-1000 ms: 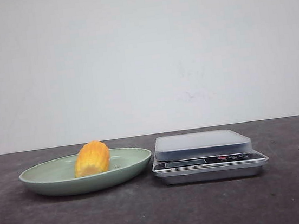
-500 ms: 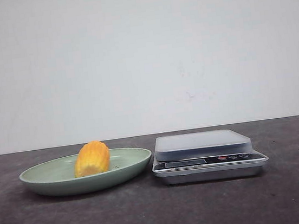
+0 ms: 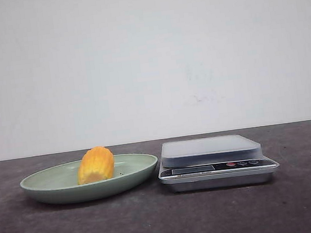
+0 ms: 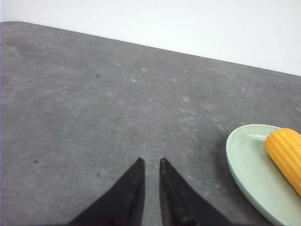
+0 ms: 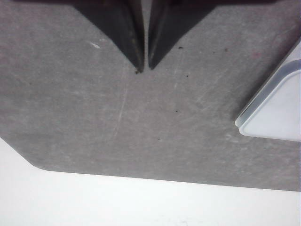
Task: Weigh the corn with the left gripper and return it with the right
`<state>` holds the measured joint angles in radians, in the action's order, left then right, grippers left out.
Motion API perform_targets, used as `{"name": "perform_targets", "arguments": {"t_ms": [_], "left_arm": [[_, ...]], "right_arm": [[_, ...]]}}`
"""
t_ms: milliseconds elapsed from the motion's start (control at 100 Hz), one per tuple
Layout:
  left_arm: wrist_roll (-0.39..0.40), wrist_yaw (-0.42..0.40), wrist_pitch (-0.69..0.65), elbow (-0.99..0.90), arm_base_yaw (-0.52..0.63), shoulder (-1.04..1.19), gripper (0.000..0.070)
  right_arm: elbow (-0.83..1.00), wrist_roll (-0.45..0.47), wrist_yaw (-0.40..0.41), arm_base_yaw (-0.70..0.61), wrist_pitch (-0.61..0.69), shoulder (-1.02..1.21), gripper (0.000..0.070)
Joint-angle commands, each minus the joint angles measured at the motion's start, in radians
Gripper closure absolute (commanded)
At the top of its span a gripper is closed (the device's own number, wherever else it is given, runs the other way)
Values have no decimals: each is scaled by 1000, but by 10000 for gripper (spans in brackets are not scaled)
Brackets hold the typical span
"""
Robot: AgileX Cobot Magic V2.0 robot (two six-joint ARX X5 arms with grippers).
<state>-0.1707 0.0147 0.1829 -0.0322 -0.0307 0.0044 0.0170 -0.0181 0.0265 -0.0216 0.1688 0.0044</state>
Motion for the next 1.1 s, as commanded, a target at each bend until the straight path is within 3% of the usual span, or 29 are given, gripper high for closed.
{"name": "perform_targets", "arguments": {"t_ms": [0, 460, 640, 730, 900, 1090], "left_arm": [[13, 5, 7, 16, -2, -1, 689], [2, 5, -34, 16, -2, -1, 689], [6, 2, -51, 16, -3, -1, 689], [-8, -1, -51, 16, -3, -1, 690], [-185, -19, -40, -13, -2, 30, 688], [-269, -14, 36, -238, -2, 195, 688]], "right_arm": [[-4, 11, 0, -2, -11, 0, 693], [-4, 16, -6, -2, -11, 0, 693], [-4, 86, -2, -2, 2, 0, 693], [-3, 168, -11, -2, -4, 0, 694], [21, 283, -30, -2, 8, 1, 696], [163, 344, -29, -2, 74, 69, 697]]}}
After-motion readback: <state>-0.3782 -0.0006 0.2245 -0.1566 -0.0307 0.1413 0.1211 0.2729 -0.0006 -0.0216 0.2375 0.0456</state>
